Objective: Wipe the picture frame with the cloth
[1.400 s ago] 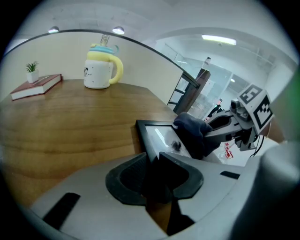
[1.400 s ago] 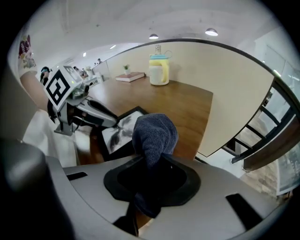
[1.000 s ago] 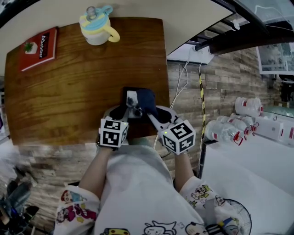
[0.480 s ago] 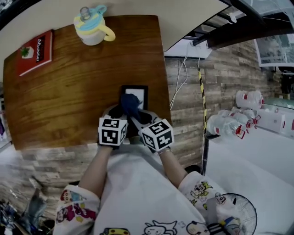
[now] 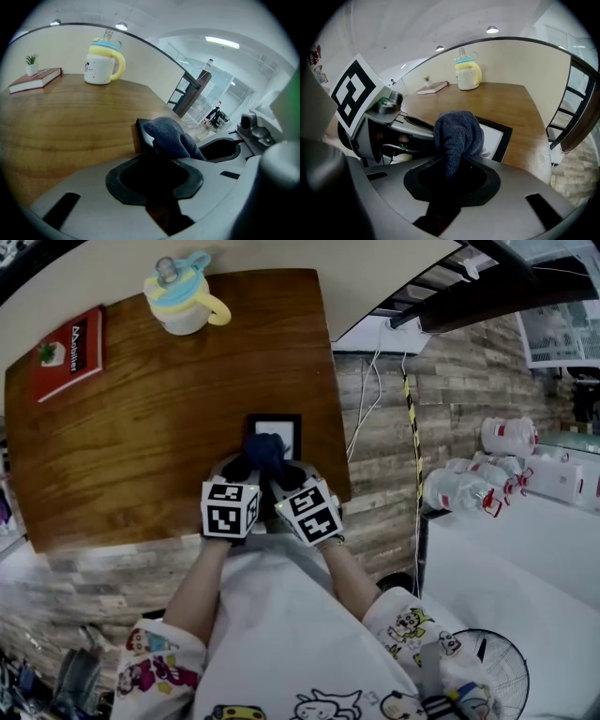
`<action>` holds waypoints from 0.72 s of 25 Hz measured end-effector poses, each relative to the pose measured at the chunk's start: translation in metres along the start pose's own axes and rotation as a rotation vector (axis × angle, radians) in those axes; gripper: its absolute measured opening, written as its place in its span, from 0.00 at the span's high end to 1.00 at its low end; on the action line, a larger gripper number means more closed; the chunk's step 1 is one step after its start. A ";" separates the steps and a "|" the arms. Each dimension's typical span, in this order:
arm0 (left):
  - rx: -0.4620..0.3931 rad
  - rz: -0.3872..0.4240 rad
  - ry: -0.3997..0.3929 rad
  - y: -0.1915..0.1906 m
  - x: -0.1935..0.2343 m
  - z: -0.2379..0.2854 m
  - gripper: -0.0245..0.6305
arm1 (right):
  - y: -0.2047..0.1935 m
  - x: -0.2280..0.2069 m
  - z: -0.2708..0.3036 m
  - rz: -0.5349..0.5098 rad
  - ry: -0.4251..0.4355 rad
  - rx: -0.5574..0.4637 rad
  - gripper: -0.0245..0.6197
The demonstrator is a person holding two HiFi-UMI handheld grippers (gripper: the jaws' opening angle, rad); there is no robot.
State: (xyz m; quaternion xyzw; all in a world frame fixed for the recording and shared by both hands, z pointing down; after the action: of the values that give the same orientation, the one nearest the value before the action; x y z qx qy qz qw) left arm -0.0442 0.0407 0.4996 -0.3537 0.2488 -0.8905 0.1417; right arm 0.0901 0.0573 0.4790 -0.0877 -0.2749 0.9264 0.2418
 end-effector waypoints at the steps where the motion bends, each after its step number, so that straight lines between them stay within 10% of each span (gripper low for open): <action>1: 0.001 0.000 -0.001 0.000 0.000 0.000 0.84 | 0.000 -0.001 -0.001 -0.016 -0.008 0.005 0.85; 11: 0.004 0.002 0.000 0.000 0.000 0.001 0.84 | -0.008 -0.022 -0.015 -0.175 -0.093 0.041 0.85; 18: 0.002 0.007 0.002 0.000 0.000 0.001 0.84 | -0.013 -0.032 -0.026 -0.098 -0.087 0.036 0.85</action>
State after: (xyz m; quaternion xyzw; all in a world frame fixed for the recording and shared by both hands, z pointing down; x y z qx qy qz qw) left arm -0.0435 0.0401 0.5005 -0.3519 0.2492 -0.8906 0.1448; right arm 0.1310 0.0629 0.4654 -0.0291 -0.2723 0.9213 0.2762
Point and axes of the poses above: the fingertips, and each gripper's own axes: z forward along the fingers, x to its left, y out of its top, the point moved 10 cm from there along -z, backward along the fingers, and after that the axes turned 13 degrees about -y, right-handed, at the moved point
